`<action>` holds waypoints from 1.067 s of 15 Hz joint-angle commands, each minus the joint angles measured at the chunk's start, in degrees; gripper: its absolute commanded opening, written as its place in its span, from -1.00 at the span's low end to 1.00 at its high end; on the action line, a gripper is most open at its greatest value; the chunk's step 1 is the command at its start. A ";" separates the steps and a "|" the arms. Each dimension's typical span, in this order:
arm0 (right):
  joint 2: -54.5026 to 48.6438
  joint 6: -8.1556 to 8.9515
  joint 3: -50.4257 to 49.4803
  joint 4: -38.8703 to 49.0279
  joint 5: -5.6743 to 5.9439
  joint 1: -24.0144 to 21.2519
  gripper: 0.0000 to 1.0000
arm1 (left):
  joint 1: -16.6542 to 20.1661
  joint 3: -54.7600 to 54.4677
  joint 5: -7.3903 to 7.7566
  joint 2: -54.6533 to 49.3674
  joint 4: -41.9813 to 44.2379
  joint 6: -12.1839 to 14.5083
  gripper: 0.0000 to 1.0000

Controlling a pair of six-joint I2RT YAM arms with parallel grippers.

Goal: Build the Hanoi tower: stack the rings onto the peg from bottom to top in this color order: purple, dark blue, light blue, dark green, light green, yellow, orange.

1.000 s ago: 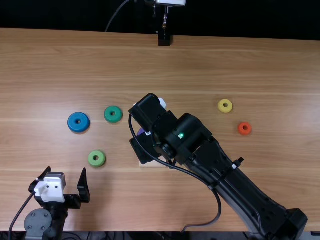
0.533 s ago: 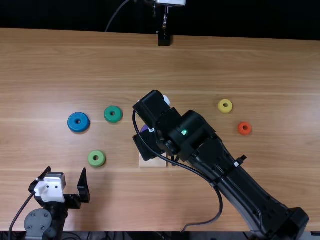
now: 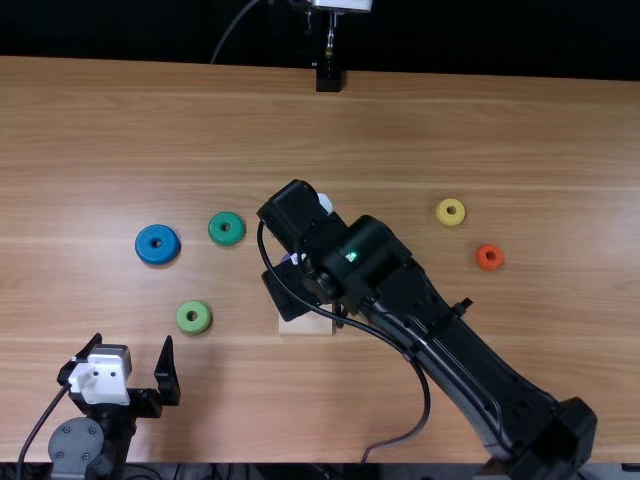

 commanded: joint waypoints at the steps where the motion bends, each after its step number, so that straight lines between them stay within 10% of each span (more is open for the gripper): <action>1: 0.38 0.07 -0.95 0.11 -0.06 -0.23 -1.00 | 0.30 -6.00 0.70 -0.69 -4.55 0.82 1.00; 9: 2.84 0.49 -5.96 0.21 0.15 -0.23 -1.00 | 0.30 -6.00 0.70 -0.69 -4.55 0.82 1.00; 10: 3.37 0.91 -5.78 0.32 0.15 -0.23 -0.73 | 0.30 -6.00 0.70 -0.69 -4.55 0.82 1.00; 13: 3.54 1.12 -5.34 0.32 0.15 -0.14 0.98 | 0.30 -6.00 0.70 -0.69 -4.55 0.82 1.00; 16: 3.45 1.12 -5.25 1.27 0.15 -0.14 1.00 | 0.30 -6.00 0.70 -0.69 -4.55 0.82 1.00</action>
